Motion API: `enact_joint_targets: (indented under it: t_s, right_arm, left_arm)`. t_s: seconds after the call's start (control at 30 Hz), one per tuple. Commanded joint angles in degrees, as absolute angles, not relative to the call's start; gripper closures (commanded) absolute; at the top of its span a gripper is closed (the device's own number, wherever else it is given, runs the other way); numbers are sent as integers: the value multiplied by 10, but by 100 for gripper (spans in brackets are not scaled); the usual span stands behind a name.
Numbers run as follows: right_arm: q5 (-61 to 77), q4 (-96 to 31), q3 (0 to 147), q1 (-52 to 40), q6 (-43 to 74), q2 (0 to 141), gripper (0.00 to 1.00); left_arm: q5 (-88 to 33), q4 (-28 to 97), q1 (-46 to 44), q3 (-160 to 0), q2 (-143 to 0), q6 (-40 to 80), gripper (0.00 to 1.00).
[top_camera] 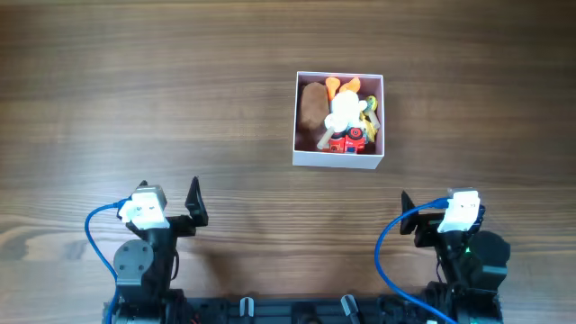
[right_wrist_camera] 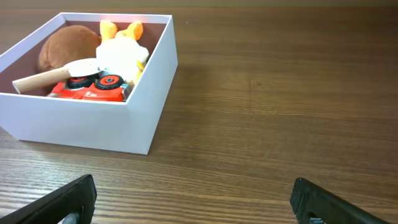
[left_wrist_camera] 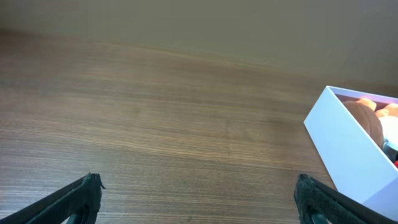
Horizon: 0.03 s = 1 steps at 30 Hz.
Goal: Pack container
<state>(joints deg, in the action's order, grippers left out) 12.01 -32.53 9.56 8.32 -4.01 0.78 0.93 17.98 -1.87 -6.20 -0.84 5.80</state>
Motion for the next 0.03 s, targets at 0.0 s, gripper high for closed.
enact_joint_targets:
  t_s: [0.0]
  right_arm:
    - [125, -326, 91, 82, -45, 2, 0]
  left_arm:
    - [-2, 178, -21, -56, -2, 49, 0]
